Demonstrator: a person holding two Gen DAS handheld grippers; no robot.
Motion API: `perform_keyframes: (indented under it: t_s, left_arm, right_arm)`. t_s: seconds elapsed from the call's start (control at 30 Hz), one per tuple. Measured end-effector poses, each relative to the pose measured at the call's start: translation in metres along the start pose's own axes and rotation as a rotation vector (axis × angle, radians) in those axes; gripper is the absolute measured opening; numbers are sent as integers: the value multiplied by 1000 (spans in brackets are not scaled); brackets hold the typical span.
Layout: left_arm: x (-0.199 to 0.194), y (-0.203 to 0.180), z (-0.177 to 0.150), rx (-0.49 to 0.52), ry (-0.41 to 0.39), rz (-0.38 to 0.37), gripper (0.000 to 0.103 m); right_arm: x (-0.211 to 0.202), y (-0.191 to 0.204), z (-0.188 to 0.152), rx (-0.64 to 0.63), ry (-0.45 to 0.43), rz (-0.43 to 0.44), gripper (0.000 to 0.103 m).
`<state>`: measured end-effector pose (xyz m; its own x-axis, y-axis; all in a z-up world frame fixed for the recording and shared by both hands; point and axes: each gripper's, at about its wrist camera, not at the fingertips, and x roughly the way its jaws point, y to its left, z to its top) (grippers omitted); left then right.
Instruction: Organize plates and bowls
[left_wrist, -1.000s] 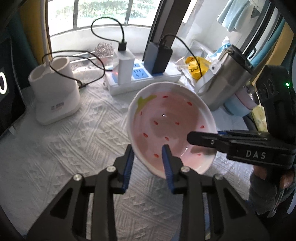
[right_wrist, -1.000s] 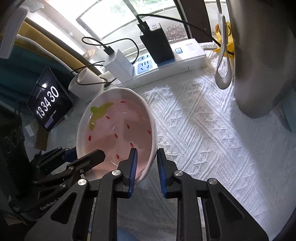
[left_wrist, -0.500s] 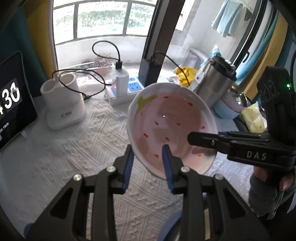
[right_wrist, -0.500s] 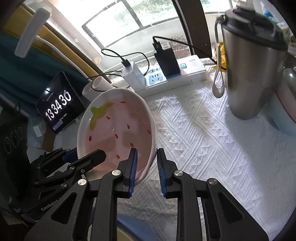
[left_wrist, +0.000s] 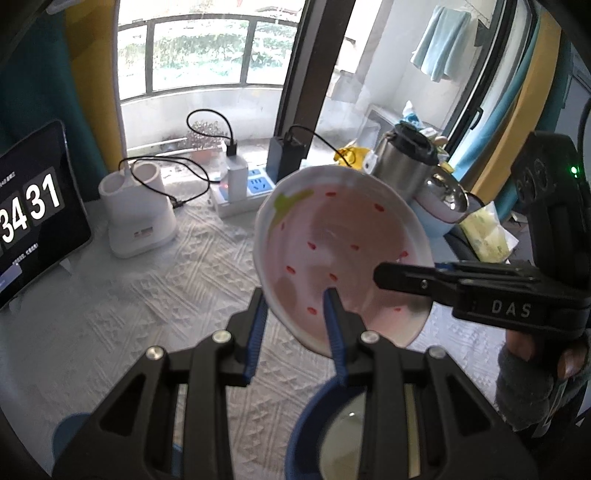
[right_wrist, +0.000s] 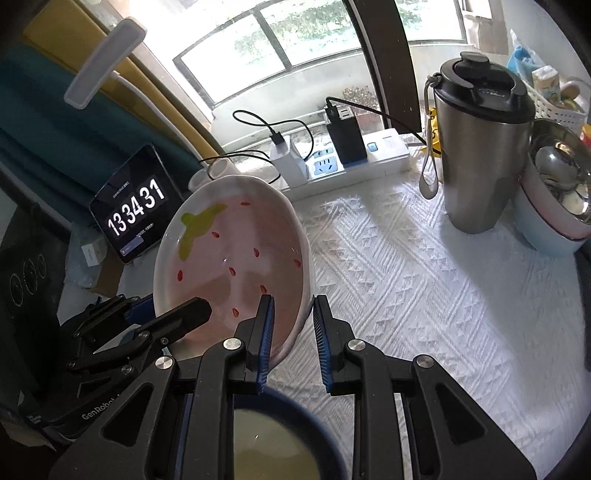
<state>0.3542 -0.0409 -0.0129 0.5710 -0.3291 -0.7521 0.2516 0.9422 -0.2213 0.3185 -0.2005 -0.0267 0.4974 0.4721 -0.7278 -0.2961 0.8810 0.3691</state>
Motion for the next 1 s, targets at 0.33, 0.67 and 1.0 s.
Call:
perform_keyframes:
  t_s: [0.33, 0.67, 1.0]
  left_arm:
    - [-23, -9, -11, 12, -20, -1, 32]
    - [-34, -17, -24, 18, -22, -4, 32]
    - [-46, -28, -42, 27, -22, -9, 32]
  right_arm:
    - [-21, 12, -15, -10, -18, -1, 24]
    - [-34, 17, -31, -18, -26, -6, 23]
    - [-45, 21, -50, -21, -26, -16, 24]
